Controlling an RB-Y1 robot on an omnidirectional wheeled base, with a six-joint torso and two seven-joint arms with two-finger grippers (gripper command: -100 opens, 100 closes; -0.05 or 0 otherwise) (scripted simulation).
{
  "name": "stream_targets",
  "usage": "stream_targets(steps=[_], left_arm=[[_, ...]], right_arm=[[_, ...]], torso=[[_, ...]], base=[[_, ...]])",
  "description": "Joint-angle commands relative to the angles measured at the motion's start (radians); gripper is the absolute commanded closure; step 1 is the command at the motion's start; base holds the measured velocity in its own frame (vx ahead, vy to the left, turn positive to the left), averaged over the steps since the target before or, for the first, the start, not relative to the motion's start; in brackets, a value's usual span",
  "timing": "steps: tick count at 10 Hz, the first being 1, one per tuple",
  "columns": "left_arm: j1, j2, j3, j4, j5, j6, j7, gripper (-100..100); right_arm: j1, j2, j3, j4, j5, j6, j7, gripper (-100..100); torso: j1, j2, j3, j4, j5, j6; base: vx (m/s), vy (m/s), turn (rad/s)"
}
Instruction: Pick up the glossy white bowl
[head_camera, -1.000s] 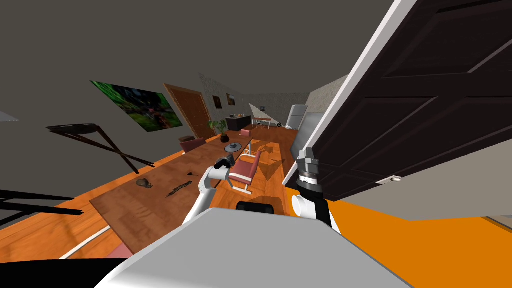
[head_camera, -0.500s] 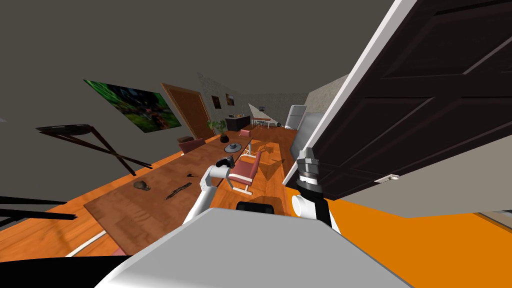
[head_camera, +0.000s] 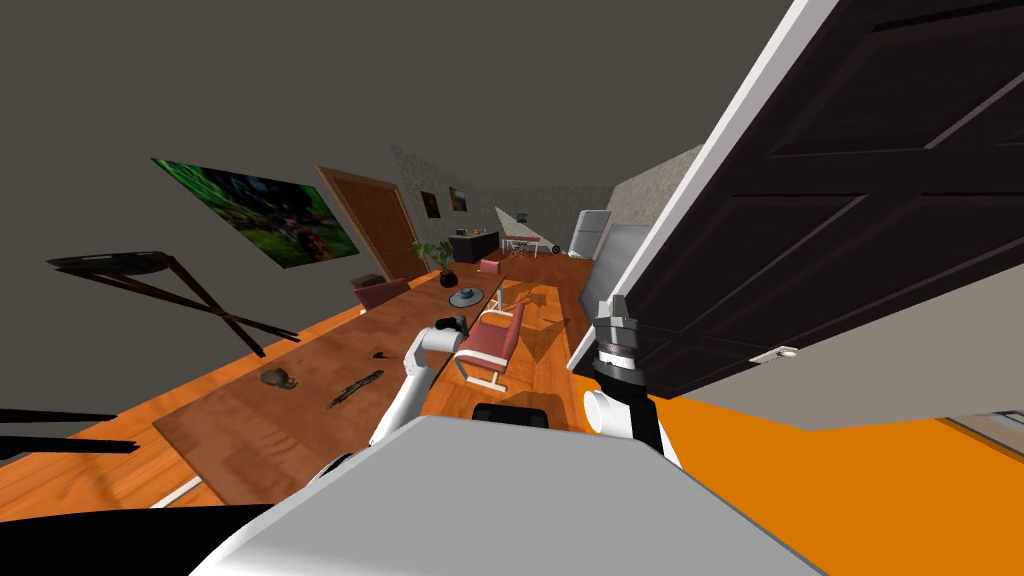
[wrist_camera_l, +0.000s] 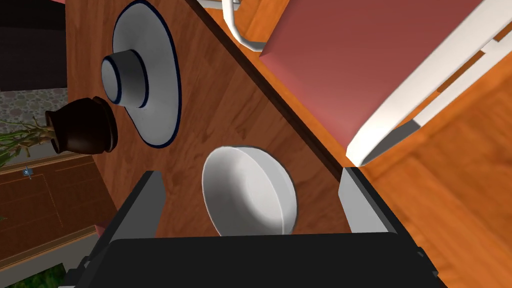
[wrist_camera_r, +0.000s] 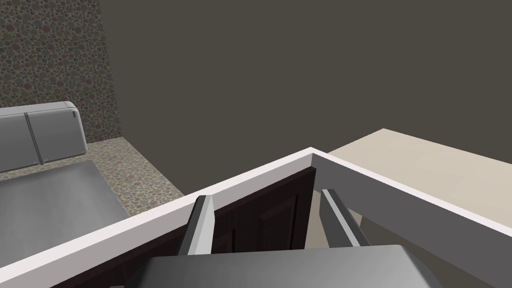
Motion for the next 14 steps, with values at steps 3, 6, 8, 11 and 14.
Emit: stream_targets(steps=[3, 6, 8, 11, 14], left_arm=[[-0.019, 0.008, 0.018, 0.045, 0.019, 0.098, -0.014, -100], [-0.031, 0.013, 0.031, 0.083, 0.031, 0.166, -0.028, -100], [-0.035, 0.014, 0.037, 0.101, 0.038, 0.195, -0.037, -100], [-0.037, 0.015, 0.054, 0.152, 0.057, 0.258, -0.064, -100], [-0.023, 0.008, 0.069, 0.21, 0.078, 0.308, -0.097, -100]], right_arm=[[0.0, 0.0, 0.0, 0.0, 0.0, 0.0, 0.0, 0], [0.0, 0.0, 0.0, 0.0, 0.0, 0.0, 0.0, 0], [0.0, 0.0, 0.0, 0.0, 0.0, 0.0, 0.0, 0], [0.0, 0.0, 0.0, 0.0, 0.0, 0.0, 0.0, 0], [0.0, 0.0, 0.0, 0.0, 0.0, 0.0, 0.0, 0]], torso=[[-0.001, 0.0, 0.0, 0.0, 0.0, 0.0], [0.001, -0.001, -0.001, 0.0, 0.0, 0.0], [0.002, -0.002, -0.001, -0.001, 0.001, 0.0], [0.004, -0.002, -0.001, 0.0, 0.001, 0.0], [0.005, -0.007, -0.004, -0.002, 0.001, 0.0]], base=[[0.035, 0.068, -0.036], [0.051, 0.101, -0.023], [0.035, 0.096, -0.015], [0.058, 0.135, -0.032], [0.12, 0.144, -0.031]])
